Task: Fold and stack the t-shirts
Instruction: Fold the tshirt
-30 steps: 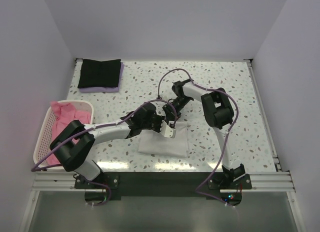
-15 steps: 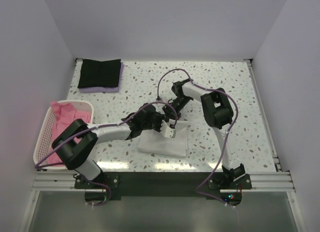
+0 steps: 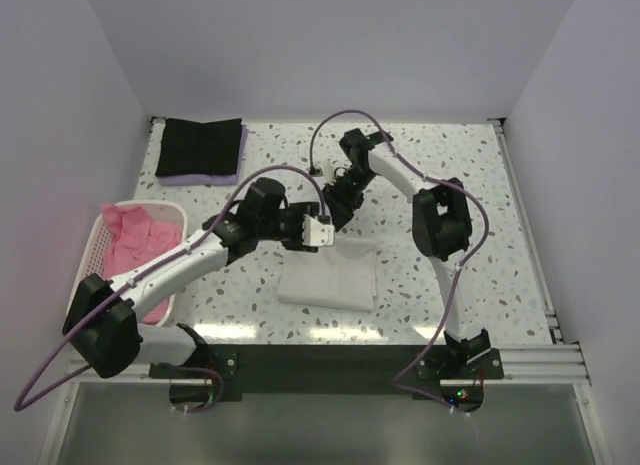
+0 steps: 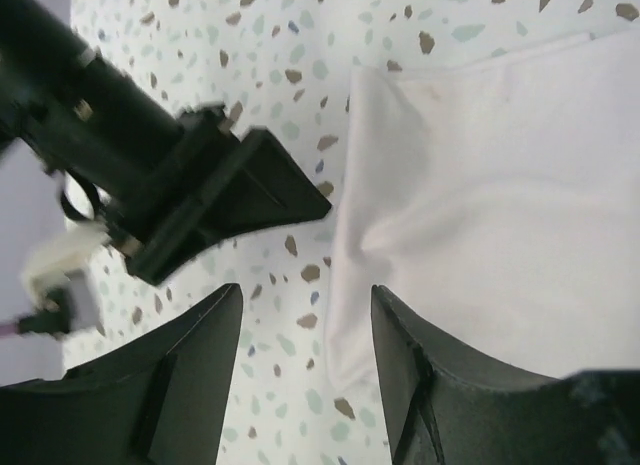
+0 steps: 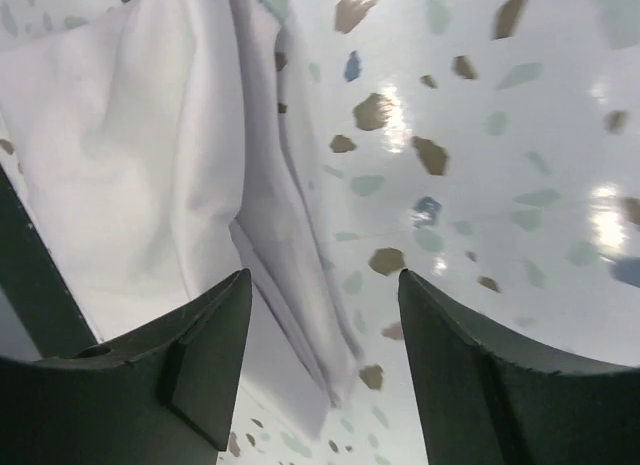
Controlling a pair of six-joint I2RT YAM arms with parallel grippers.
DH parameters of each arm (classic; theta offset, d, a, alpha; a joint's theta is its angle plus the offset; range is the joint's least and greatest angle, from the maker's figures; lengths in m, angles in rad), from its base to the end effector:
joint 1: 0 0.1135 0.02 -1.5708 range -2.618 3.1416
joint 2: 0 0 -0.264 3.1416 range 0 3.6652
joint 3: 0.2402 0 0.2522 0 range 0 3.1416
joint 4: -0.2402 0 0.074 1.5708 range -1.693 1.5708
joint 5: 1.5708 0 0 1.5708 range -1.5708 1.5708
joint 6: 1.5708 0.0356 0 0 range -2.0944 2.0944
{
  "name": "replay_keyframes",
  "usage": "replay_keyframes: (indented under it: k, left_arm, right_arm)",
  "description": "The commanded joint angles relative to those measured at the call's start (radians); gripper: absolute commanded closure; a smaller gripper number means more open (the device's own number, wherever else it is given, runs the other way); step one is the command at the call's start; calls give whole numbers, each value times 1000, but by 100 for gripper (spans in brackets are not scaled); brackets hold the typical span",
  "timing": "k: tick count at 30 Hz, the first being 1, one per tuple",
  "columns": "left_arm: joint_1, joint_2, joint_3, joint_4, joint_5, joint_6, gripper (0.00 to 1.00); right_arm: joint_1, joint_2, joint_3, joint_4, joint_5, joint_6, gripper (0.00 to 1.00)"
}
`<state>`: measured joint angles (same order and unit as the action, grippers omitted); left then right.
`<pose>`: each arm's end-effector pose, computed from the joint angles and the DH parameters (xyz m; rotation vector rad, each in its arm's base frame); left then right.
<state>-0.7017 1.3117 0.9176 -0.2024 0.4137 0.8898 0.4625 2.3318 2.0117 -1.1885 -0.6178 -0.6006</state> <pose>0.2121 -0.1980 0.2701 1.6765 1.3128 -0.3369 0.4024 0.2236 0.1817 -1.4942 2.4843 0.9166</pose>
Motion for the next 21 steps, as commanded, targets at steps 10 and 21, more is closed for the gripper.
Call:
replay_keyframes:
  k: [10,21]
  left_arm:
    - [389,309,328,-508,437,-244,34]
    - [453,598,483,-539,478,-270,28]
  right_arm:
    - [-134,-238,-52,-102,18,-64,21]
    - [-133,-342,-408,136,-33,-1,23]
